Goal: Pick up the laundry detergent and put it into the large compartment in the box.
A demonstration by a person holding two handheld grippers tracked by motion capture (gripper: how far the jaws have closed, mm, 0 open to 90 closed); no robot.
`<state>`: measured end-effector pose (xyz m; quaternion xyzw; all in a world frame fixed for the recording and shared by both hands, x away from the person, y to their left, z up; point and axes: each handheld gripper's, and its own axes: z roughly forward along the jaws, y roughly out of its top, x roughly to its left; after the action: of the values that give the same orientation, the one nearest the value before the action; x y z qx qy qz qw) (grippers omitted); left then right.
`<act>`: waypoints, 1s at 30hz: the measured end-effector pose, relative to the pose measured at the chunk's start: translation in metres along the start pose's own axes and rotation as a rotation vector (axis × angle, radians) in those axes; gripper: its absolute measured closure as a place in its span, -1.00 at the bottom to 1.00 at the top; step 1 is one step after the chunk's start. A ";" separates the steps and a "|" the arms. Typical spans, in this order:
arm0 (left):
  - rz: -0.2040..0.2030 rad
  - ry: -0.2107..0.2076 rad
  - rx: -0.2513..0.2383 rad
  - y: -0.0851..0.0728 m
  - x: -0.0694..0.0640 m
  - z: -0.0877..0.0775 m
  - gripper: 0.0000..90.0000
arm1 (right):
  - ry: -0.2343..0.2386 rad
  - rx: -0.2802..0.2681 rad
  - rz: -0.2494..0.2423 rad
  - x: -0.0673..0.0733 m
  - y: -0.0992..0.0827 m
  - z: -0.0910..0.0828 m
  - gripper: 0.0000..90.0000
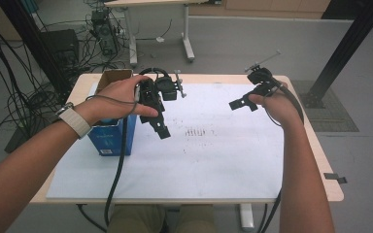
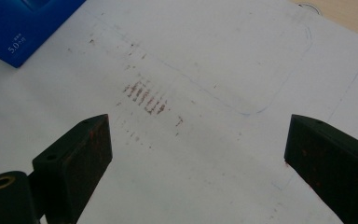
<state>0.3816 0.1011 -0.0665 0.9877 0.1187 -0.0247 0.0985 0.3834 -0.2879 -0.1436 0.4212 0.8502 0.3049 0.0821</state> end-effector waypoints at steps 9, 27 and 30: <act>-0.001 0.002 -0.007 -0.002 0.001 0.002 -0.83 | -0.001 0.002 -0.002 0.000 0.003 0.000 -0.84; 0.002 0.003 0.000 -0.001 -0.001 0.003 -0.83 | -0.001 0.000 -0.003 0.000 0.002 0.000 -0.84; -0.002 0.003 -0.002 -0.002 -0.001 0.003 -0.83 | 0.001 0.002 -0.003 0.000 0.002 0.001 -0.84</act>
<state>0.3804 0.1021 -0.0701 0.9875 0.1198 -0.0235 0.0995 0.3848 -0.2865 -0.1437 0.4198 0.8513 0.3041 0.0817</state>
